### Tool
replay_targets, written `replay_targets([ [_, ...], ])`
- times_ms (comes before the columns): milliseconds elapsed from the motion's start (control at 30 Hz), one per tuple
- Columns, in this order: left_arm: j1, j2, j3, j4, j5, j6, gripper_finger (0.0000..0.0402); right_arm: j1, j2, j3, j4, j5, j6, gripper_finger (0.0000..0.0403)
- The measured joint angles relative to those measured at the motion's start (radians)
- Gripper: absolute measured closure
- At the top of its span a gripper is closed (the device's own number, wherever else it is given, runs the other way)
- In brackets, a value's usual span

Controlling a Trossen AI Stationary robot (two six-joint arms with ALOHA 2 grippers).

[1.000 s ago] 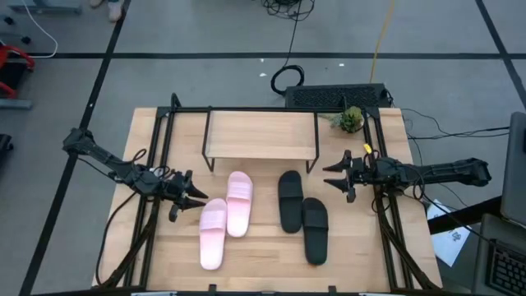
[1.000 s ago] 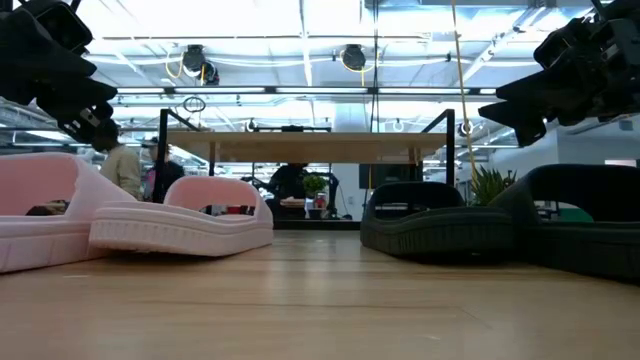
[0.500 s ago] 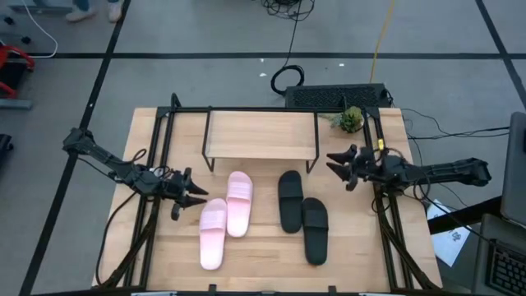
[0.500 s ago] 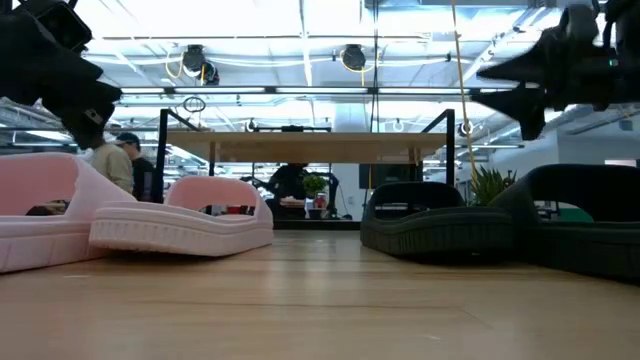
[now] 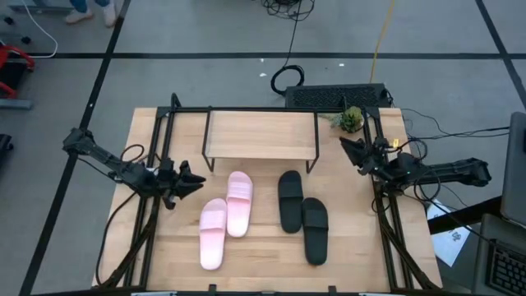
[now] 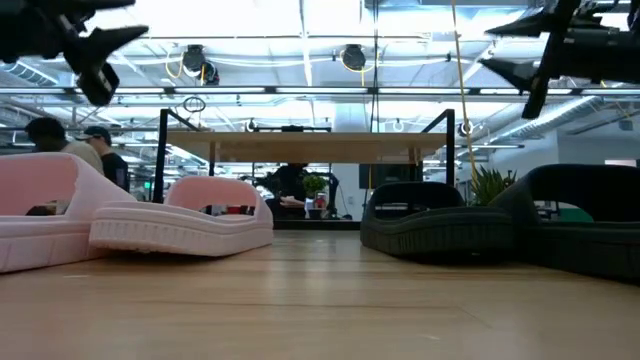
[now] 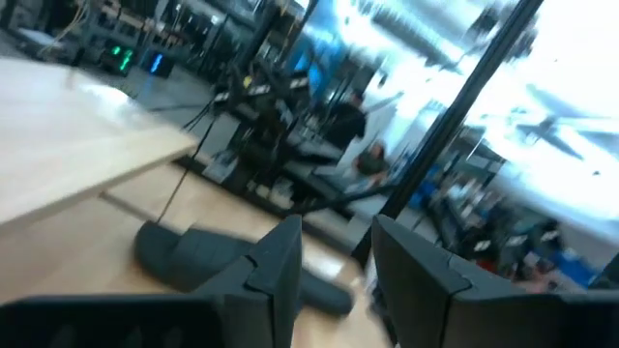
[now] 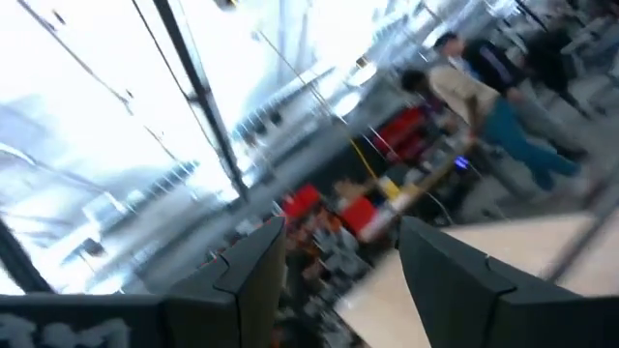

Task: Pick and place slides into the shelf
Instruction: Put the left pink slides on the shelf

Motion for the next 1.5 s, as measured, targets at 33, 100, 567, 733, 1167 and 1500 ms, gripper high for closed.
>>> replay_targets([
  [33, 0.000, 0.000, 0.000, 0.025, 0.000, -0.018, 0.0273, 0.000, 0.000, 0.000, 0.039, -0.022, -0.009, 0.0209],
  [100, 0.000, 0.000, 0.000, 0.069, 0.003, -0.045, 0.0273, 0.000, 0.001, 0.000, 0.121, -0.084, -0.035, 0.0209],
  [567, -0.002, 0.000, 0.025, 0.230, 0.127, -0.077, 0.0273, 0.073, 0.193, 0.314, 0.061, -0.437, -0.167, 0.0209],
  [733, -0.048, 0.044, 0.176, -0.048, 0.139, -0.127, 0.0273, 0.187, 0.361, 0.524, -0.152, -0.440, -0.097, 0.0209],
  [1167, -0.274, 0.544, 0.707, -0.706, 0.145, -0.447, 0.0273, 0.524, 0.691, 0.769, -0.179, -0.250, -0.071, 0.0209],
  [1500, -0.443, 0.888, 0.806, -0.728, 0.147, -0.846, 0.0273, 0.605, 0.719, 0.770, -0.150, -0.202, -0.123, 0.0209],
])
